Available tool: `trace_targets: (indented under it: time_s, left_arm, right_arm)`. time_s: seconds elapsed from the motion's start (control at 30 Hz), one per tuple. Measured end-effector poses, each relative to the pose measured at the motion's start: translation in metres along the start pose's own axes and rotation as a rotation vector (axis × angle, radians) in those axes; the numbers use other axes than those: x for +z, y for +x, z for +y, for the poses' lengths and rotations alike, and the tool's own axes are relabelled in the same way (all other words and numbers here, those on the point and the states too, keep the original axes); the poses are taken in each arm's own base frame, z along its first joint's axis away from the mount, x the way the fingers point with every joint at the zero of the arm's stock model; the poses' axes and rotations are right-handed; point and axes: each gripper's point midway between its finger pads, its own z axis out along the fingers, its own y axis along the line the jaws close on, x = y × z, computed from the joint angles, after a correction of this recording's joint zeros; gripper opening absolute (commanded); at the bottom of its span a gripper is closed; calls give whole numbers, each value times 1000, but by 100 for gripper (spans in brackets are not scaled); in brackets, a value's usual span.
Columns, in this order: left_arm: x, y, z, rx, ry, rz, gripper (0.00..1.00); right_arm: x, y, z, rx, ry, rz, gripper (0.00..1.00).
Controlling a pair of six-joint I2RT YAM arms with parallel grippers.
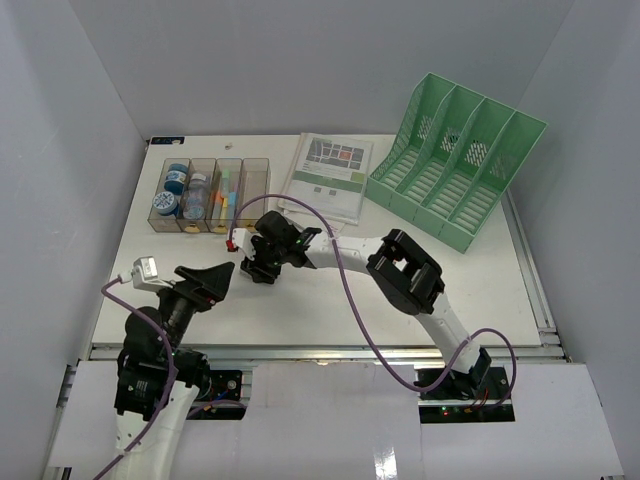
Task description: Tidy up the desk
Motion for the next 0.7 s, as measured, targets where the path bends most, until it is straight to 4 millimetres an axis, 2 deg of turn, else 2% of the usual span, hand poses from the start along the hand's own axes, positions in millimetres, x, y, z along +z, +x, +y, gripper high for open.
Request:
trace_targets:
  time_s: [0.3, 0.43, 0.53, 0.7]
  left_arm:
    - [-7, 0, 4, -45, -47, 8, 98]
    - [-7, 11, 7, -129, -64, 47, 98]
    - [-3, 25, 14, -193, -77, 92, 98]
    - [6, 49, 32, -279, -127, 155, 95]
  right_arm:
    - [2, -2, -4, 21, 25, -8, 9]
    - [-1, 0, -2, 12, 19, -15, 8]
    - [-11, 7, 5, 6, -10, -17, 8]
    - [-53, 14, 22, 12, -58, -26, 8]
